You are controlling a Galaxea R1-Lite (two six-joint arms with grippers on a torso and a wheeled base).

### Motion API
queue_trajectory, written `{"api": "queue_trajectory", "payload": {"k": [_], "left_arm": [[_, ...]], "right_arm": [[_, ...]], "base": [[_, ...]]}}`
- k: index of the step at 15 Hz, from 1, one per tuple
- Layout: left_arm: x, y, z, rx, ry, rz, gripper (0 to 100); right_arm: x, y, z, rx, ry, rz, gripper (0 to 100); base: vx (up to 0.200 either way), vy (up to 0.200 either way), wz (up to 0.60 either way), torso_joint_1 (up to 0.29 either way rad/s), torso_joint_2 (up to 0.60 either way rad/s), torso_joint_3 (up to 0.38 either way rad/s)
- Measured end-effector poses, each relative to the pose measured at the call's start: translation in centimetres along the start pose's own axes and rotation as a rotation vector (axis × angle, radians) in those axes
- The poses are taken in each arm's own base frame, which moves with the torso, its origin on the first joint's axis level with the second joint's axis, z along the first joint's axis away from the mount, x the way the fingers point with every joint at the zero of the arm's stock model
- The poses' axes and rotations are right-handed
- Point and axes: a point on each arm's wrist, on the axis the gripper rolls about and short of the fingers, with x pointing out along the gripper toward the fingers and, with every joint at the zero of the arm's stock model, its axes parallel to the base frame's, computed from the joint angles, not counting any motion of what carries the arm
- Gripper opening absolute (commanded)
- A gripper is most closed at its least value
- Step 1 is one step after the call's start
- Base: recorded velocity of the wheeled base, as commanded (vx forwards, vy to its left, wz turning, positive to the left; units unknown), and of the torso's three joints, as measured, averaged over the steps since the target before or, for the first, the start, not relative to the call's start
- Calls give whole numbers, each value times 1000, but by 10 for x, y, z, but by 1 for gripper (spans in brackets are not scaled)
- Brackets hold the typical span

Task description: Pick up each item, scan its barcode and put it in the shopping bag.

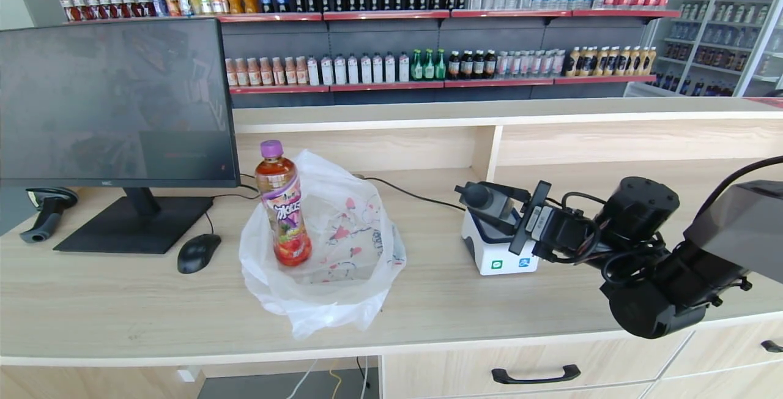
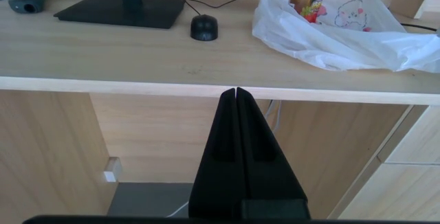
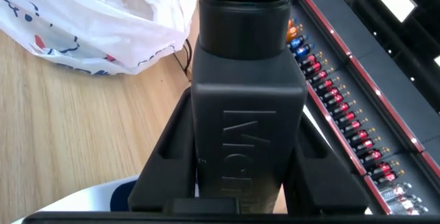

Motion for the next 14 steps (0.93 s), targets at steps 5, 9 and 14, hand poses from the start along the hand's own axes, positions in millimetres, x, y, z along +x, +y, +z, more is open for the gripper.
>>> {"api": "queue_trajectory", "payload": {"k": [5, 9, 14], "left_arm": [[0, 0, 0, 0, 0, 0, 0], [0, 0, 0, 0, 0, 0, 0], [0, 0, 0, 0, 0, 0, 0]], "right_arm": [[5, -2, 11, 4, -23, -8, 0], [18, -9, 39, 61, -4, -102, 0], [27, -26, 99, 267, 70, -397, 0]], "base": [[0, 0, 0, 0, 0, 0], [0, 0, 0, 0, 0, 0], [0, 0, 0, 0, 0, 0]]}}
